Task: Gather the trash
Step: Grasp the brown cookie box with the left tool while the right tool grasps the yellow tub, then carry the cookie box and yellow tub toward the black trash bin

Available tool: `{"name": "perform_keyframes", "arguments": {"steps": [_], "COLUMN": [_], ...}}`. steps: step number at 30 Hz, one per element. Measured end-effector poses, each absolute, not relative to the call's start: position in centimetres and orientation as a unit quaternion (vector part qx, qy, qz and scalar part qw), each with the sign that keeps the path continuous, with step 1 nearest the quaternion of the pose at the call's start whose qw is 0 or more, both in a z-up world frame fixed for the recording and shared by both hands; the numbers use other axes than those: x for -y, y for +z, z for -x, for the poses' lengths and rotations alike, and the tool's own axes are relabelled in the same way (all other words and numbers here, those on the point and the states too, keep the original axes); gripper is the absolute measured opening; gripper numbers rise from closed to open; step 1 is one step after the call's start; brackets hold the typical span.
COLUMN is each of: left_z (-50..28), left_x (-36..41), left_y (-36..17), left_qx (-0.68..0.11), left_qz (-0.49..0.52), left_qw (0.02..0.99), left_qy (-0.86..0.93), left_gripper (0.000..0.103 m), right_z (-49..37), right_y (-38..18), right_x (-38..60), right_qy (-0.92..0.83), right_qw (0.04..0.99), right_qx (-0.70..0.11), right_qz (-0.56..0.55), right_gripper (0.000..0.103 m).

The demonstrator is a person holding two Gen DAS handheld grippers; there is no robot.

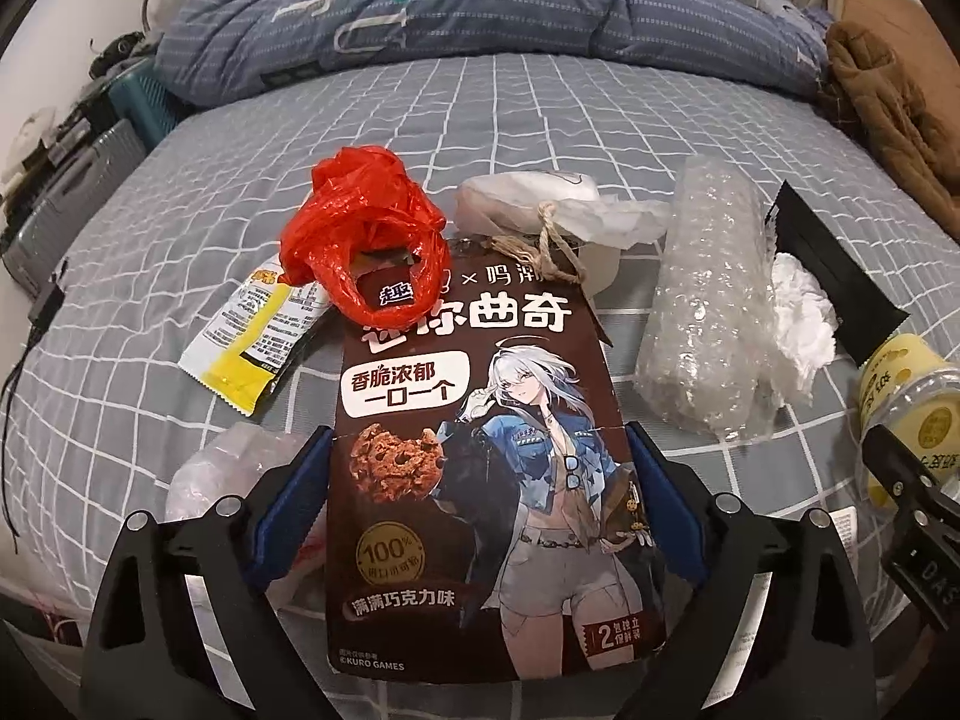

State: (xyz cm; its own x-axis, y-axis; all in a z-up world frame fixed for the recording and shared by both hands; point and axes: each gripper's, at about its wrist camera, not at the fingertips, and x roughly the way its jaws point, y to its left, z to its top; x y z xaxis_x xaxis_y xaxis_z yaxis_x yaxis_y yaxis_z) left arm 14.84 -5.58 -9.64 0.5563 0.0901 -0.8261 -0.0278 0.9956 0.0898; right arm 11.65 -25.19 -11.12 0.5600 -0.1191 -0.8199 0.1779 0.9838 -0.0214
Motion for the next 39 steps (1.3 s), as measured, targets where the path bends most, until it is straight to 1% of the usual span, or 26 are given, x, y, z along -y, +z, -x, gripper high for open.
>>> {"name": "perform_keyframes", "arguments": {"steps": [18,26,39], "left_z": [-11.6,-9.6,-5.5], "left_x": [5.4,4.0,3.3], "left_y": [-5.0,-3.3,-2.3], "left_qx": [-0.438,-0.427,-0.413], "left_qz": [-0.013,-0.004,0.013], "left_qw": [0.899,0.904,0.911], "left_qy": [0.001,0.0,-0.003], "left_gripper": [0.09,0.09,0.09], "right_z": [-9.2,-7.4,-3.5], "right_y": [-7.3,-5.8,-3.5], "right_x": [24.6,23.7,21.8], "right_qy": [-0.065,-0.049,-0.019], "right_qw": [0.906,0.916,0.932], "right_qx": [-0.418,-0.397,-0.361], "right_qz": [-0.012,0.003,0.017], "right_gripper": [0.085,0.085,0.085]}}
